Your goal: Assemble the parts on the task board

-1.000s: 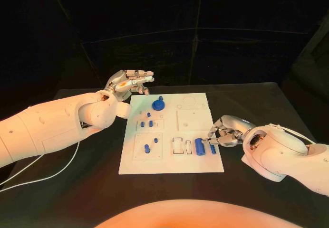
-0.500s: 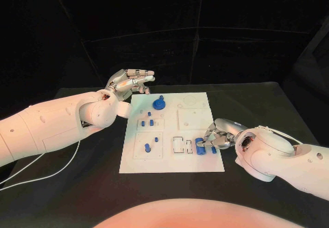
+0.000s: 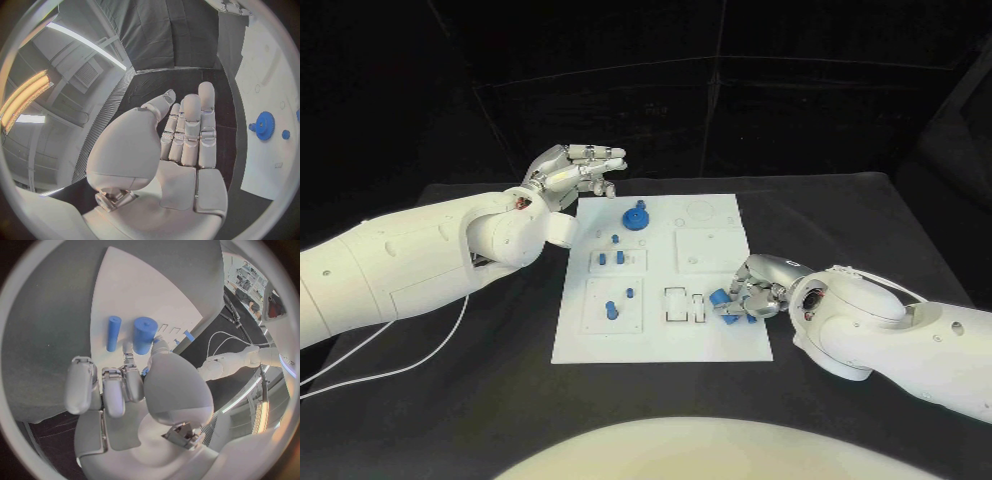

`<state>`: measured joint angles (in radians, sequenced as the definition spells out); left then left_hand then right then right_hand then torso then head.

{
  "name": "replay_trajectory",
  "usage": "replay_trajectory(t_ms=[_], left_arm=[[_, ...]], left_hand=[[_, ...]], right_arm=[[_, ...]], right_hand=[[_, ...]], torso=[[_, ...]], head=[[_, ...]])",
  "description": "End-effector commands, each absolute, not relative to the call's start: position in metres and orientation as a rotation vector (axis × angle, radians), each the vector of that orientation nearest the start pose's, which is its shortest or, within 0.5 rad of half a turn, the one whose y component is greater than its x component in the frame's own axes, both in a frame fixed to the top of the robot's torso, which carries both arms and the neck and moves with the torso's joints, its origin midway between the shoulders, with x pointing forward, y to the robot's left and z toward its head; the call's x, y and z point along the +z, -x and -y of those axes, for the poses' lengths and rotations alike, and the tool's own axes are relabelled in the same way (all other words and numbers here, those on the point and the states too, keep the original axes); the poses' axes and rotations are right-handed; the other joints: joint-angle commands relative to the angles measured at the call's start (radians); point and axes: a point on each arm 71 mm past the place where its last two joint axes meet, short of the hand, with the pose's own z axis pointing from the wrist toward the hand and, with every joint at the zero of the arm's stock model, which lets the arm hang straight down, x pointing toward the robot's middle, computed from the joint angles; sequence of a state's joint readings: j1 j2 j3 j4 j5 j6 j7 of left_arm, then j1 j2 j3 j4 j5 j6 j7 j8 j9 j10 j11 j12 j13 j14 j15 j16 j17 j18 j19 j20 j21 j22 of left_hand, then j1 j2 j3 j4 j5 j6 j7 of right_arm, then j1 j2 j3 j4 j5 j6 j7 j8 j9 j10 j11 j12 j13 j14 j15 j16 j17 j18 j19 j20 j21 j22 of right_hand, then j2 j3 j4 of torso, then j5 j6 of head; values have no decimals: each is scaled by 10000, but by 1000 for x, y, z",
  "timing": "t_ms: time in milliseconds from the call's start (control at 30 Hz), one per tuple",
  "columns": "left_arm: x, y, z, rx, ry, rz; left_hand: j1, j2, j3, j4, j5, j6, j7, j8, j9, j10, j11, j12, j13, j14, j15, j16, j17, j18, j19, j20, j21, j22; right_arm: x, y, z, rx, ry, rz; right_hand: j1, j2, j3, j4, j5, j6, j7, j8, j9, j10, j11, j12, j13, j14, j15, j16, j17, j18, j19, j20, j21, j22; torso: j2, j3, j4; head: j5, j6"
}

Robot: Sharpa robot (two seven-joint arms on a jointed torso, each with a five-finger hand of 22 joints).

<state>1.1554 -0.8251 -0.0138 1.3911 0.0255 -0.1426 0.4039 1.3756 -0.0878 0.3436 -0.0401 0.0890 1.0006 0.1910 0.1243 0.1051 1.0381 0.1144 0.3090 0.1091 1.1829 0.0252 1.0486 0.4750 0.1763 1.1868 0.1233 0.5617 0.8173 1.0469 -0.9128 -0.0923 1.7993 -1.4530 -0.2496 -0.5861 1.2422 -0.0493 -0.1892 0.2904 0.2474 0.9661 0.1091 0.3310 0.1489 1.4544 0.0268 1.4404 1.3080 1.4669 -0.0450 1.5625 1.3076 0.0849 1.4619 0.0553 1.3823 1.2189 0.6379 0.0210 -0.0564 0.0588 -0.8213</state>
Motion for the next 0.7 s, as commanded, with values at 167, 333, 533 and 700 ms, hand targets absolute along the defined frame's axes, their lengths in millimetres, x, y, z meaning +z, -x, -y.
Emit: replay_trajectory(t_ms=[167, 333, 533, 700], left_arm=[[-198, -506, -234, -16337, 11643, -14292], [-198, -506, -234, -16340, 11645, -14305], [-198, -506, -233, -16347, 11642, -14307], [-198, -506, -233, -16346, 11641, -14303]], left_hand=[[23, 43, -72, -8, 30, -72, -11, 75, -6, -80, 10, 72, 16, -65, 30, 30, -14, 57, -80, 25, -60, -13], [26, 43, -72, -11, 32, -78, -11, 76, -6, -88, 10, 75, 15, -66, 30, 32, -17, 57, -80, 26, -61, -14], [26, 43, -72, -11, 32, -78, -11, 76, -6, -88, 10, 75, 15, -66, 30, 32, -17, 57, -80, 26, -61, -14], [28, 43, -73, -13, 32, -83, -10, 78, -7, -95, 11, 77, 14, -70, 31, 32, -19, 57, -82, 26, -62, -16]], right_arm=[[-266, -392, 178, 3738, 186, -20906], [-268, -392, 178, 3620, 245, -20902], [-265, -392, 178, 3760, -27, -20476], [-257, -388, 176, 4228, -565, -19759]], right_hand=[[-19, 60, -59, -22, -75, -50, -24, 66, 18, -35, 0, -28, 898, 1020, -18, 41, 2542, -183, 125, -5, 52, 14], [57, 158, -47, -31, 9, -75, -21, 113, 58, -38, 2, -22, 919, 1021, -14, 43, 2547, -188, 122, 1, 72, 48], [269, 339, -34, -80, 389, 23, -67, 280, 173, 5, -33, 22, 999, 1025, -37, 52, 2567, -196, 129, -6, 117, 119], [539, 521, -16, -141, 1069, 292, -180, 504, 355, 127, -133, 124, 1150, 1037, -115, 78, 2619, -219, 171, -68, 210, 273]], torso=[[-7, -4, -22], [-6, -3, -17], [-9, -1, -13], [-8, 6, -13]], head=[[11, -5], [-20, 28], [-33, 50], [-29, 53]])
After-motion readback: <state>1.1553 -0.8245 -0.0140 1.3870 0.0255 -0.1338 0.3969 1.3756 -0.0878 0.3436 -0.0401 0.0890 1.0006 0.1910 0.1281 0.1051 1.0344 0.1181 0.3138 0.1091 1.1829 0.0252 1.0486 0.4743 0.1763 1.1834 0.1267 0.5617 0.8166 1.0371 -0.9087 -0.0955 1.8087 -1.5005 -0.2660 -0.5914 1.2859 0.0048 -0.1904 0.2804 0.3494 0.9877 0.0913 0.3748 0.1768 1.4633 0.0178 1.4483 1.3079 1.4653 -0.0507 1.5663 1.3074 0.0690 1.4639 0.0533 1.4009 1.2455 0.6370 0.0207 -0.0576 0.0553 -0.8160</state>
